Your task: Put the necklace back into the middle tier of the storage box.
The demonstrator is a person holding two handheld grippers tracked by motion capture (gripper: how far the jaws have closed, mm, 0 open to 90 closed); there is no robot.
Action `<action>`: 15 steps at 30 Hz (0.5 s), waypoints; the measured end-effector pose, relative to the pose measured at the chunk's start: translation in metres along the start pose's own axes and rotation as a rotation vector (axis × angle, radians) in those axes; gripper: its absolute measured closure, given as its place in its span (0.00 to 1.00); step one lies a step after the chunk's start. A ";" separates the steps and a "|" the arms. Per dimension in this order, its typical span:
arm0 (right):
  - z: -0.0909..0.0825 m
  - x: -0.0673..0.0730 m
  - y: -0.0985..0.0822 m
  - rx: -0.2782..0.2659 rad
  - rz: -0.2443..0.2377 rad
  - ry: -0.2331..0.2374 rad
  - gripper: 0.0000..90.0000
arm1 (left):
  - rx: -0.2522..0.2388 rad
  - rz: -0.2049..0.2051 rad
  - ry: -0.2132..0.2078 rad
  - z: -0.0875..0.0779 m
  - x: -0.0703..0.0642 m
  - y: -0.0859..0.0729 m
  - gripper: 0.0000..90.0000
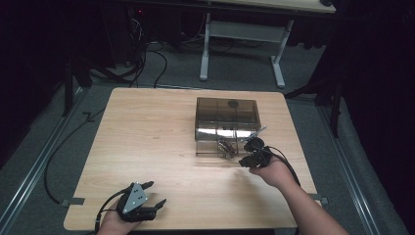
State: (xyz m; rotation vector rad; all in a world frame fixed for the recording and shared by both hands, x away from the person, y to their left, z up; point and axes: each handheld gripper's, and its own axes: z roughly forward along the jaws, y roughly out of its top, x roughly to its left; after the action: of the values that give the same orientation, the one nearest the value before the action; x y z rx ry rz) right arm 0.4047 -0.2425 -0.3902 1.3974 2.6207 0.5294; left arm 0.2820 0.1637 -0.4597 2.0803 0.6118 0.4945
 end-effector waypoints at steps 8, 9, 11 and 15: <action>0.006 -0.003 -0.034 -0.144 0.015 0.020 0.75 | 0.002 -0.001 0.003 0.000 0.000 0.000 0.30; 0.007 -0.002 -0.038 -0.163 0.020 0.020 0.75 | 0.002 -0.001 0.004 0.000 0.000 0.000 0.30; 0.009 0.002 -0.047 -0.199 0.015 0.012 0.74 | 0.003 -0.002 0.005 0.000 0.000 0.000 0.30; 0.013 0.008 -0.064 -0.273 0.019 0.014 0.70 | 0.002 -0.003 0.007 0.000 0.000 0.000 0.30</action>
State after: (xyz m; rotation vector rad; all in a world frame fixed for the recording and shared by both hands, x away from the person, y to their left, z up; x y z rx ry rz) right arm 0.3541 -0.2649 -0.4251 1.3364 2.4327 0.8637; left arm 0.2822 0.1634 -0.4597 2.0800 0.6192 0.4995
